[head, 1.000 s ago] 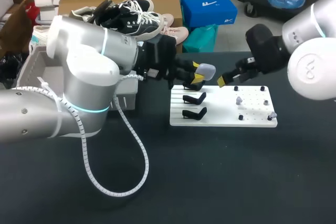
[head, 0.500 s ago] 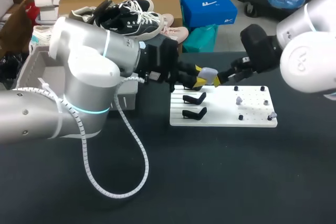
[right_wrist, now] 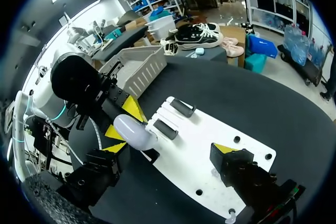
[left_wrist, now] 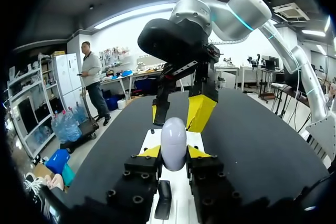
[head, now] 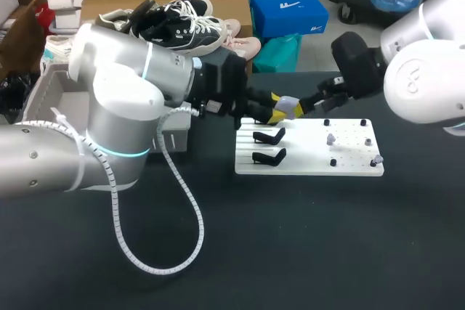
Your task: Pick up each earbud case from the left stands, insert the matching earbuds, close the lid, and place the case in the box.
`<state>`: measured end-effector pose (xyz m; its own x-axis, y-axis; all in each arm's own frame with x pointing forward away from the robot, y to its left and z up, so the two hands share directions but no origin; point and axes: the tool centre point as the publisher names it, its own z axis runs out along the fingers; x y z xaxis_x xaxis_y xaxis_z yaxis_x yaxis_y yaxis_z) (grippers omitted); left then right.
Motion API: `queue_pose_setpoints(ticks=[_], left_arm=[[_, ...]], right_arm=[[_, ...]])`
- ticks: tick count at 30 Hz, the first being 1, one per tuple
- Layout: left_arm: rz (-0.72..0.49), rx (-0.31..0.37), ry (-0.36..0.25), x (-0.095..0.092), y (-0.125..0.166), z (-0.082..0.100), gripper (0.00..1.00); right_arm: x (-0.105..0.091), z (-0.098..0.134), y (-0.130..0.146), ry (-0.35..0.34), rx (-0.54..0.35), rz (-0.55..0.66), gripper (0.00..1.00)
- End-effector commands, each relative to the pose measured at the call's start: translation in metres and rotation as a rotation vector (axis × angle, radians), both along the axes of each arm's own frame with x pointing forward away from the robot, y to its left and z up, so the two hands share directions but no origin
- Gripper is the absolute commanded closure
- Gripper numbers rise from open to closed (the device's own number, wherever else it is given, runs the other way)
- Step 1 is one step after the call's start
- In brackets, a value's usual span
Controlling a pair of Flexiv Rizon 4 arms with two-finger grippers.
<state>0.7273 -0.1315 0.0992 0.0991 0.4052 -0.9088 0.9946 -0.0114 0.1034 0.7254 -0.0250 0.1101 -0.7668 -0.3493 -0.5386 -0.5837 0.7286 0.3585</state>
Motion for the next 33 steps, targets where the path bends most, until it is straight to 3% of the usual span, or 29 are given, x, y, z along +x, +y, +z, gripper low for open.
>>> queue_pose_setpoints(ticks=[1,19,26,33], left_arm=[[-0.005,0.001,0.002,0.000,0.000,-0.001,1.00],[-0.035,-0.026,0.041,-0.009,0.004,-0.008,1.00],[-0.038,-0.160,0.031,-0.001,0.010,-0.005,1.00],[-0.030,-0.209,-0.041,0.003,0.012,0.009,1.00]], right_arm=[[0.001,0.000,0.000,-0.001,0.002,0.002,0.00],[0.008,0.015,-0.018,-0.045,0.016,-0.048,0.00],[0.002,0.024,-0.038,-0.085,-0.011,-0.097,0.00],[-0.006,0.033,-0.063,-0.130,-0.026,-0.120,0.00]])
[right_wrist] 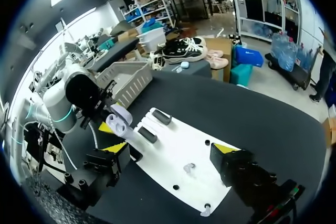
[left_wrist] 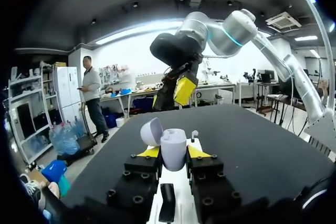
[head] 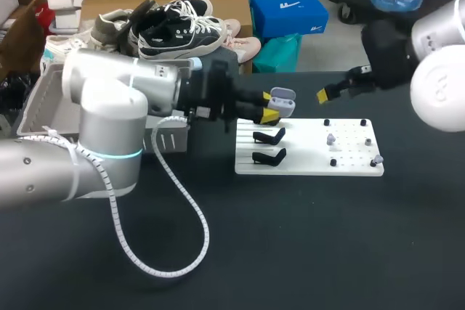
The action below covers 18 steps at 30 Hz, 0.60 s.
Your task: Pick up each earbud case from the left stands, insert the matching earbuds, close the lid, and place the case in the box.
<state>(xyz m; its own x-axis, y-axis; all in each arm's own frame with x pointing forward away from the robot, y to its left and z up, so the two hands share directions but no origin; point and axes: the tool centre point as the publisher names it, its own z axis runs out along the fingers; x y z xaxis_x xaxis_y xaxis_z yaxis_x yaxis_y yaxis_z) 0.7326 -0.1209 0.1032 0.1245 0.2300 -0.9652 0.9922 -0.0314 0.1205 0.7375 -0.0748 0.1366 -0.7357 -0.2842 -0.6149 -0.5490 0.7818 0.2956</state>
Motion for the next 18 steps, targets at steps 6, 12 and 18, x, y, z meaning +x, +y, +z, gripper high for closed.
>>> queue_pose_setpoints(ticks=[6,12,18], left_arm=[[0.013,-0.082,-0.104,0.001,-0.001,0.013,1.00],[0.011,-0.113,-0.136,0.004,-0.010,0.011,1.00],[0.012,-0.139,-0.176,0.004,-0.016,0.014,1.00]], right_arm=[[-0.026,0.011,-0.033,-0.058,-0.021,-0.042,0.00],[-0.032,0.011,-0.050,-0.068,-0.016,-0.057,0.00],[-0.037,0.005,-0.058,-0.061,-0.027,-0.051,0.00]])
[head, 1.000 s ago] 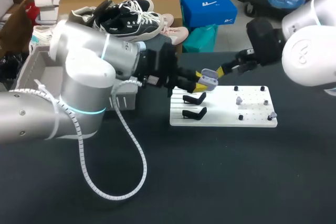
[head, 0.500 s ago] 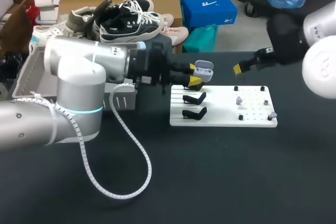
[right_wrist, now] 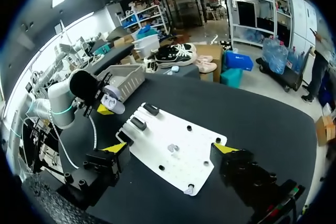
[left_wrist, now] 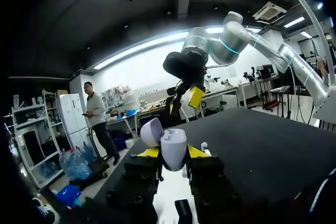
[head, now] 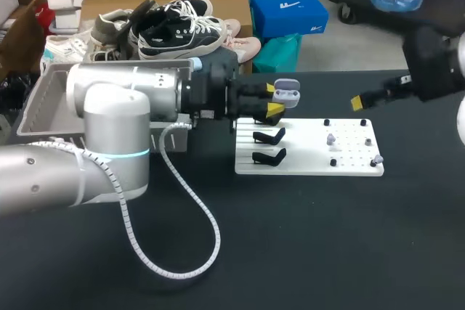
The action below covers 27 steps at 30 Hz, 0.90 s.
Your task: Pick up each earbud case from the left stands, insert the matching earbuds, close the lid, and place the case in the box.
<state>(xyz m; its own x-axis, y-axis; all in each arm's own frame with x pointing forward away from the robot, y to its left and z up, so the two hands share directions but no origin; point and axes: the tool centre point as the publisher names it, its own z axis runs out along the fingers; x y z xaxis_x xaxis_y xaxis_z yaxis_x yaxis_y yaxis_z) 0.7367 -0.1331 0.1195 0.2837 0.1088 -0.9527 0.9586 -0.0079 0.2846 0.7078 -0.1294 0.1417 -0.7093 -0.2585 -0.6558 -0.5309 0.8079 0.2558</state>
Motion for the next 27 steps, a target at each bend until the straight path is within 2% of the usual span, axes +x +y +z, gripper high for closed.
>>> queue_pose_setpoints(ticks=[1,6,15,22,27], left_arm=[[0.014,-0.016,-0.012,0.001,-0.004,-0.002,1.00],[0.014,-0.006,0.012,0.006,-0.005,-0.003,1.00],[-0.056,-0.099,0.063,0.009,-0.009,0.001,1.00],[-0.067,-0.084,0.094,0.018,-0.016,-0.012,1.00],[-0.056,-0.078,0.107,0.020,-0.017,-0.012,1.00]], right_arm=[[-0.007,-0.002,-0.004,0.001,-0.027,-0.007,0.00],[-0.008,-0.008,-0.007,0.009,-0.040,-0.006,0.00],[-0.012,-0.013,-0.013,0.014,-0.077,-0.010,0.00],[-0.014,-0.020,-0.016,0.022,-0.119,-0.002,0.00],[-0.018,-0.025,-0.019,0.021,-0.159,0.002,0.00]])
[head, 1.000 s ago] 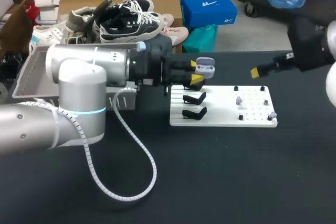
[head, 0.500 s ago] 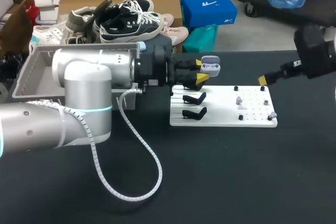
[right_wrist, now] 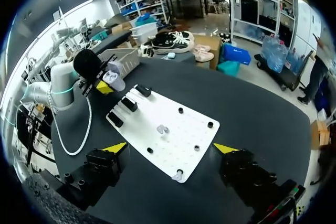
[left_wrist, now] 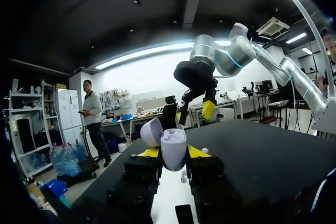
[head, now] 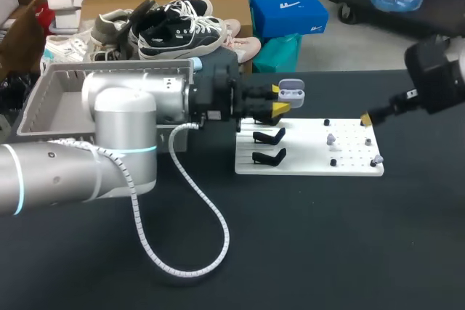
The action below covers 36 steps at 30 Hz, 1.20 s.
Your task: Pick up each earbud case from the left stands, insert the matching earbuds, close the lid, and place the case in the box.
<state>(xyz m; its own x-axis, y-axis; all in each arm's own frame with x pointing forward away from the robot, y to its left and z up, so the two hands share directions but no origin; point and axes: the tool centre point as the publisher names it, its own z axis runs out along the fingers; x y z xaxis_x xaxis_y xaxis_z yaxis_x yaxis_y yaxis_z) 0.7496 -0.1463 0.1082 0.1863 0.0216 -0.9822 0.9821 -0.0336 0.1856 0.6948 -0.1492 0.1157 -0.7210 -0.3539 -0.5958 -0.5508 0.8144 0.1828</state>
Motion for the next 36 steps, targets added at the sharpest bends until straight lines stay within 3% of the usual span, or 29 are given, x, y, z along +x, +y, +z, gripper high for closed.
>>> queue_pose_setpoints(ticks=[1,6,13,18,23,36], left_arm=[[-0.008,-0.002,0.009,0.007,-0.004,-0.001,1.00],[-0.002,-0.006,0.015,0.006,-0.004,0.001,1.00],[-0.002,-0.006,0.015,0.006,-0.004,0.001,1.00],[-0.002,-0.006,0.015,0.006,-0.004,0.001,1.00],[-0.002,-0.006,0.015,0.006,-0.004,0.001,1.00],[-0.002,-0.006,0.015,0.006,-0.004,0.001,1.00]], right_arm=[[-0.006,0.000,-0.001,-0.018,-0.057,-0.031,0.00],[-0.011,-0.005,-0.005,-0.024,-0.105,-0.035,0.00],[-0.020,-0.018,-0.014,-0.072,-0.284,-0.077,0.00],[-0.025,-0.025,-0.018,-0.096,-0.340,-0.106,0.00],[-0.030,-0.032,-0.020,-0.118,-0.374,-0.134,0.00],[-0.035,-0.058,-0.022,-0.098,-0.437,-0.118,0.00]])
